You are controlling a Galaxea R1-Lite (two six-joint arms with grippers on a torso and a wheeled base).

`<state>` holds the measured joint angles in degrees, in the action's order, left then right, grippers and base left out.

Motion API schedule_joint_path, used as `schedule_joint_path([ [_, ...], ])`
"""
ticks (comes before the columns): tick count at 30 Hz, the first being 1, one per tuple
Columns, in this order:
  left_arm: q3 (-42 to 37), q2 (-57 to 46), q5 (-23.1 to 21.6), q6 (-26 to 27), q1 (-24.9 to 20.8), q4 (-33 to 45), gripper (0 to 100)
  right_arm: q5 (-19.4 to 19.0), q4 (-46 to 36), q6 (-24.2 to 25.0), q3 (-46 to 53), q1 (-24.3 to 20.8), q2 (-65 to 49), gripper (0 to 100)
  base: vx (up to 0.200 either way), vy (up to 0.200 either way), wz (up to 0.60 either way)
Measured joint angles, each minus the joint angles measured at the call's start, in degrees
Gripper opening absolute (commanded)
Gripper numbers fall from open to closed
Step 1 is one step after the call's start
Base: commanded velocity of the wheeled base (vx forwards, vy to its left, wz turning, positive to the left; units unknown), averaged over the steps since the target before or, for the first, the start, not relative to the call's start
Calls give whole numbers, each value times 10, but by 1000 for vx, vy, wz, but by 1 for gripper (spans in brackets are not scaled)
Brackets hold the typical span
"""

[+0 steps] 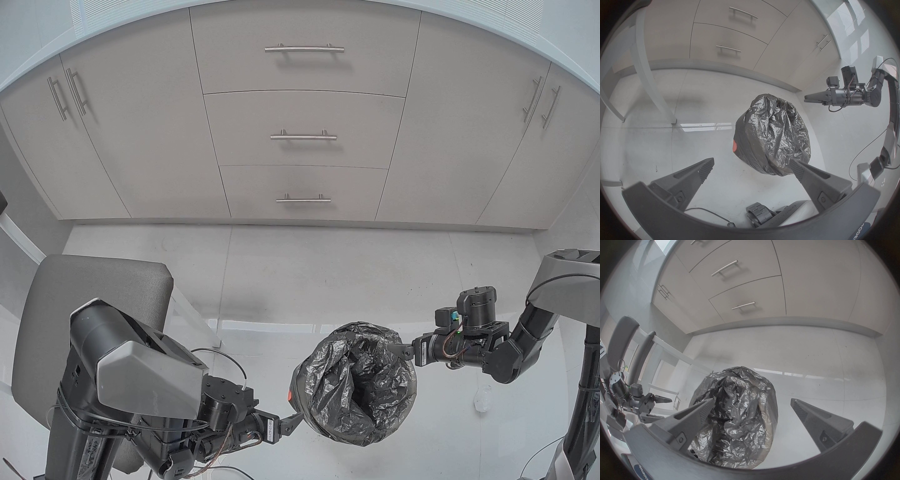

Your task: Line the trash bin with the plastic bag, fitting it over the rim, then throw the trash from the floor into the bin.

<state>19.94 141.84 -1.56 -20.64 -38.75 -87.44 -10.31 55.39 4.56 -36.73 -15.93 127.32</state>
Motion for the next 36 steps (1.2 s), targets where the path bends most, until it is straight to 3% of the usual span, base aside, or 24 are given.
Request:
schedule_joint_path([
  [6, 0, 1, 1, 0, -5, 0, 100, 2, 0, 0, -11, 11, 16, 100, 0, 0, 0],
  [36, 1, 5, 0, -1, -9, 0, 100, 15, 0, 0, -32, 22, 54, 100, 0, -200, 0],
])
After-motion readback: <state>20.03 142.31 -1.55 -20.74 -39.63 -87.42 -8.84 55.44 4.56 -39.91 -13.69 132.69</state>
